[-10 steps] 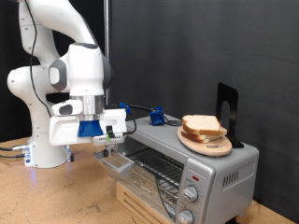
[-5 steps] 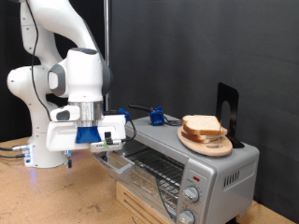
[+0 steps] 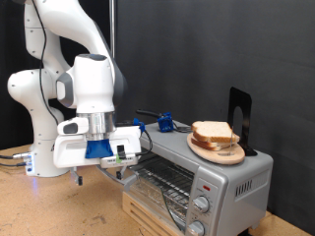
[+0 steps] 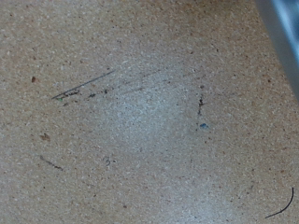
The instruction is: Make a piece of toast with the oven
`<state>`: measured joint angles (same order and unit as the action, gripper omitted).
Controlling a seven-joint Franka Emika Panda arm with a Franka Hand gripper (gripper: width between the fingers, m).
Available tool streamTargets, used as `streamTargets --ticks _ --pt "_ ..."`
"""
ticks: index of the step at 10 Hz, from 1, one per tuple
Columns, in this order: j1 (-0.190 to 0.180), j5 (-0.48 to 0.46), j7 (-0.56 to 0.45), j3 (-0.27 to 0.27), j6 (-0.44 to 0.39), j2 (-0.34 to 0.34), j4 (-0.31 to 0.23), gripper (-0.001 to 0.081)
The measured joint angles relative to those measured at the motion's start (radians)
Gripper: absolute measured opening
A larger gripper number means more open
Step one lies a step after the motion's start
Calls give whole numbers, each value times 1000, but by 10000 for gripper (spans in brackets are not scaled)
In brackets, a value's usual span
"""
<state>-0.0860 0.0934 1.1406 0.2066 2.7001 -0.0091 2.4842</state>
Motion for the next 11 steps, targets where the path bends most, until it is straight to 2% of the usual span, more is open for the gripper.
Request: streamTargets --ticks 4,11 --pt "2 39 -7 1 -14 10 -15 810" --pt "26 108 -38 29 -7 5 21 810"
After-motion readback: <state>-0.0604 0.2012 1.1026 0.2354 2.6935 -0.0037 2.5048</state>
